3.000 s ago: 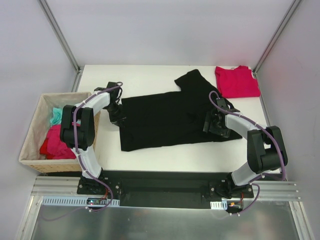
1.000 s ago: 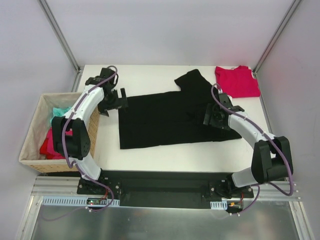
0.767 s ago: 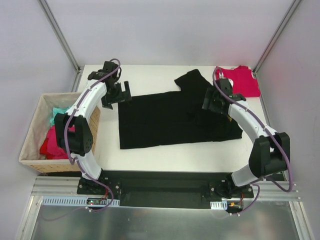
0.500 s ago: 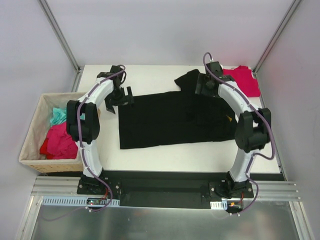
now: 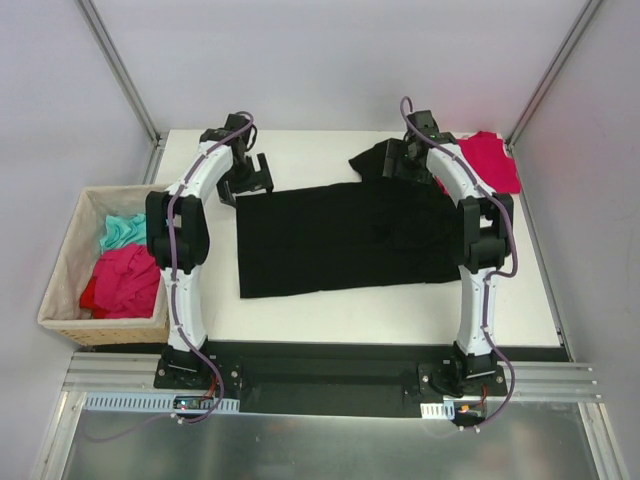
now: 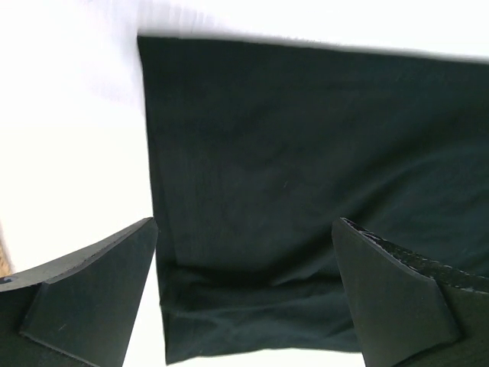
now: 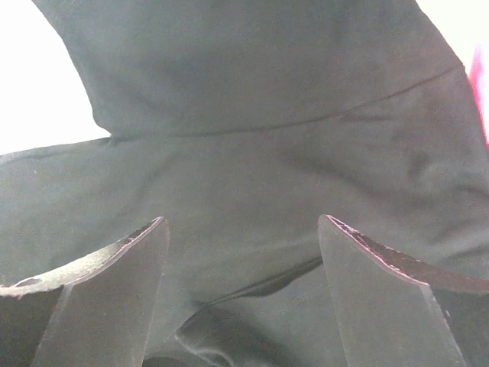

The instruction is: Fold and stack the t-shirts

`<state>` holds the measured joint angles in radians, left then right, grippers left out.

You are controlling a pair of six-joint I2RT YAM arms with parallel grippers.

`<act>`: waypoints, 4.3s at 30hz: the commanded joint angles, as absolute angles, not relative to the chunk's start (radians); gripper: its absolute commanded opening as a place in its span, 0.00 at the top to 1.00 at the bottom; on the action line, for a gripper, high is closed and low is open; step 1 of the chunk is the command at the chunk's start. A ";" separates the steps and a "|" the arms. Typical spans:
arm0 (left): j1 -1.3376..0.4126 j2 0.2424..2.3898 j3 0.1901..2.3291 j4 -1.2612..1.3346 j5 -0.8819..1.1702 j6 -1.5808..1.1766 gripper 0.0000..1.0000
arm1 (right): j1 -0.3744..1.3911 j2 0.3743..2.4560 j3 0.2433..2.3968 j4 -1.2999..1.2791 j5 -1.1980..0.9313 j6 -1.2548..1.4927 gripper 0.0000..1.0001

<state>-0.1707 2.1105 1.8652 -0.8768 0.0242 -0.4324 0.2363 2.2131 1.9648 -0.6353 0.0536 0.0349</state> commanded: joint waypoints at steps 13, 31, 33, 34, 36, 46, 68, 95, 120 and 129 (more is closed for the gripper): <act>-0.176 2.336 2.034 -0.931 0.081 -0.505 0.01 | 0.138 2.259 2.003 -0.718 -0.061 0.071 0.17; -0.175 2.367 2.019 -0.953 0.095 -0.503 0.01 | 0.103 2.264 1.817 -0.717 -0.147 0.166 0.18; -0.175 2.352 1.994 -0.951 0.094 -0.497 0.01 | 0.103 2.211 1.767 -0.680 -0.138 0.167 0.18; -0.175 2.347 1.976 -0.953 0.091 -0.494 0.01 | 0.101 2.194 1.719 -0.669 -0.138 0.178 0.18; -0.175 2.326 1.954 -0.953 0.089 -0.483 0.01 | 0.101 2.148 1.683 -0.654 -0.140 0.181 0.18; -0.179 2.204 1.790 -0.950 0.091 -0.433 0.01 | 0.132 1.941 1.413 -0.580 -0.077 0.218 0.18; -0.198 1.875 1.374 -0.859 0.057 -0.414 0.01 | 0.256 1.637 1.095 -0.566 0.086 0.222 0.17; -0.199 2.198 1.753 -0.920 0.019 -0.413 0.01 | 0.259 1.997 1.459 -0.655 0.195 0.117 0.17; -0.249 2.108 1.533 -0.922 -0.034 -0.433 0.01 | 0.339 1.884 1.241 -0.686 0.218 0.144 0.15; -0.253 2.054 1.466 -0.902 -0.060 -0.440 0.01 | 0.350 1.812 1.157 -0.667 0.235 0.158 0.15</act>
<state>-0.2428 2.0712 1.5085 -0.8829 0.0135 -0.4282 0.3428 1.8301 1.1938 -0.6003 0.1947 0.1509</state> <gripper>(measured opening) 0.991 0.851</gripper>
